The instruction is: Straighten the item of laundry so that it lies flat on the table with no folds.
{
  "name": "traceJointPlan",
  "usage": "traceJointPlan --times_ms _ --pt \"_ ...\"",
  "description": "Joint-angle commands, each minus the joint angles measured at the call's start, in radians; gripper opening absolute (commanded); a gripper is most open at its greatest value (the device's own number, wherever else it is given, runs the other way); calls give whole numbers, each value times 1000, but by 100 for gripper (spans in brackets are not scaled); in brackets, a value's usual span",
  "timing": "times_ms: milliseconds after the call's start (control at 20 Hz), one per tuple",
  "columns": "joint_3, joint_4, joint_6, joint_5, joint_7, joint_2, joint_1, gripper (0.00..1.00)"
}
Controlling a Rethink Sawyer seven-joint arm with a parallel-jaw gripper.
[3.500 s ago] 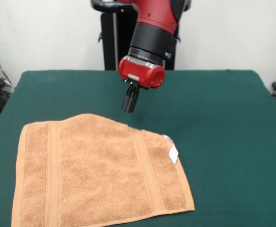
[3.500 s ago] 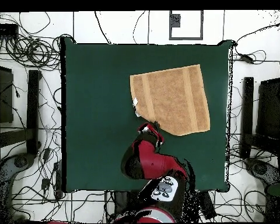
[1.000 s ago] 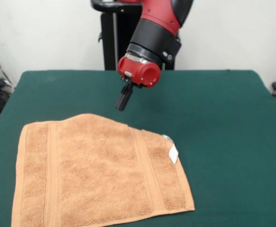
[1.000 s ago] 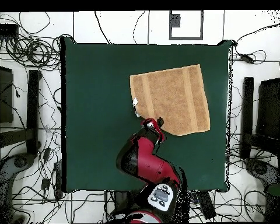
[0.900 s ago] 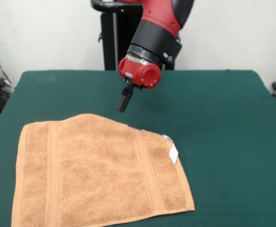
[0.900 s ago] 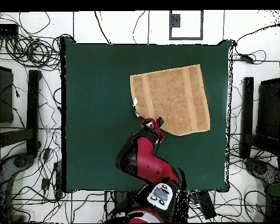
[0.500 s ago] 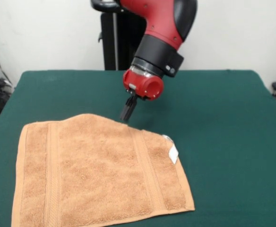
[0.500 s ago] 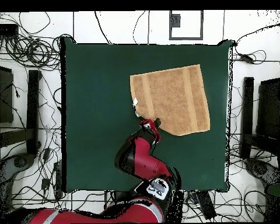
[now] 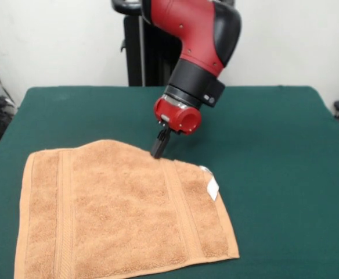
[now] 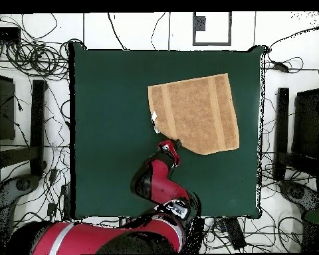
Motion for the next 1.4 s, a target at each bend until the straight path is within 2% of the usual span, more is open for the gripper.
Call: traceJointPlan --times_ms 50,550,850,1400 --pt "153 36 -41 54 293 6 -26 0" --pt "162 42 -55 84 278 10 -21 0" --pt "157 82 -6 102 270 -50 -6 0" --pt "143 154 109 245 222 -178 64 0"
